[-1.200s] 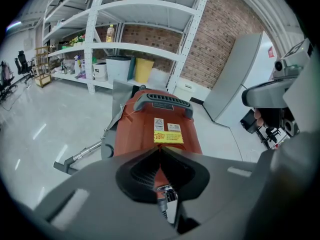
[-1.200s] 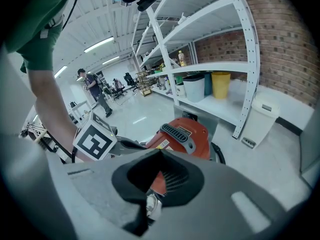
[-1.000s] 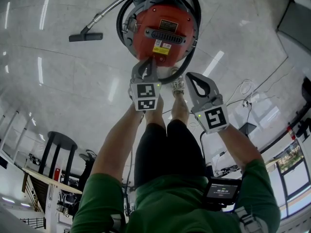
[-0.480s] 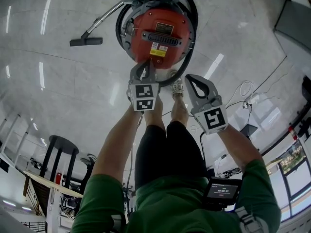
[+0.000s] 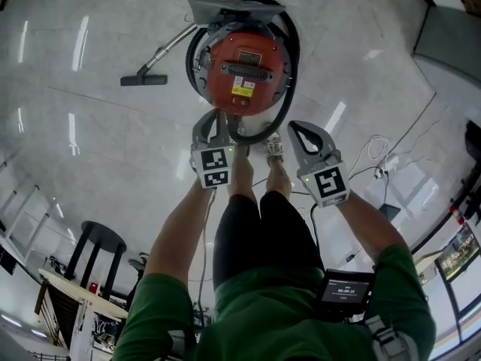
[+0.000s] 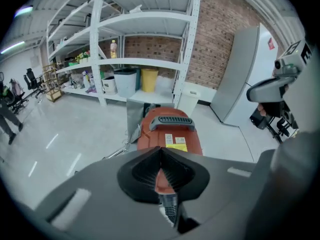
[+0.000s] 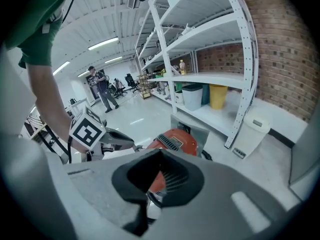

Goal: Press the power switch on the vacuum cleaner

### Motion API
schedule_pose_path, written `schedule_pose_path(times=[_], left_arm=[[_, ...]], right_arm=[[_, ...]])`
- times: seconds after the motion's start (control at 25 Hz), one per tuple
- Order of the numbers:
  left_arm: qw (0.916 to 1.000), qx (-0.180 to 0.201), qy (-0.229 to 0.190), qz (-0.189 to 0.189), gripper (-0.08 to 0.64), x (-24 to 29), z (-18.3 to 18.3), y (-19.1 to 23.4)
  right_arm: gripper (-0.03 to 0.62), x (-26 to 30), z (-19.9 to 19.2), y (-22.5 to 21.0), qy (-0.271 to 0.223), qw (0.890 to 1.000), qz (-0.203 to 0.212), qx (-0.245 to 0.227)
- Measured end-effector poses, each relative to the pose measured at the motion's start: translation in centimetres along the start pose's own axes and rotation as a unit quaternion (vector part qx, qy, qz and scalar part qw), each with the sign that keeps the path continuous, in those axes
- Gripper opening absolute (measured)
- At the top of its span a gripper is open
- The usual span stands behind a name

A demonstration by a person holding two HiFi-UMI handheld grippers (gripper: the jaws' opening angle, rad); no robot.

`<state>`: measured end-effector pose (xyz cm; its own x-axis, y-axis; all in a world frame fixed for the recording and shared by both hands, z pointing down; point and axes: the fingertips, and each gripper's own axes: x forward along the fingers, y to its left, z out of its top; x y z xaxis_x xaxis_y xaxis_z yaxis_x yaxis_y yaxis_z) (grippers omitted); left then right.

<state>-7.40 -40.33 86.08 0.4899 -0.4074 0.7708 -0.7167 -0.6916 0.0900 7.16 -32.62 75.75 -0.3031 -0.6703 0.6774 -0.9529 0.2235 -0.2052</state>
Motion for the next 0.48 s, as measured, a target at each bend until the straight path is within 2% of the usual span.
schedule_pose_path(times=[0.28,0.48], left_arm=[[0.9958,-0.041,-0.080,0.016,0.011,-8.8,6.7,-0.7],[0.9926,-0.043,-0.111,0.022,0.011,-14.5,10.1,-1.7]], right_arm=[[0.002,-5.6,5.6,0.1,-0.043,0.999,-0.009,-0.032],[0.002,-10.3,8.7,0.7,-0.062,0.997,-0.015,-0.051]])
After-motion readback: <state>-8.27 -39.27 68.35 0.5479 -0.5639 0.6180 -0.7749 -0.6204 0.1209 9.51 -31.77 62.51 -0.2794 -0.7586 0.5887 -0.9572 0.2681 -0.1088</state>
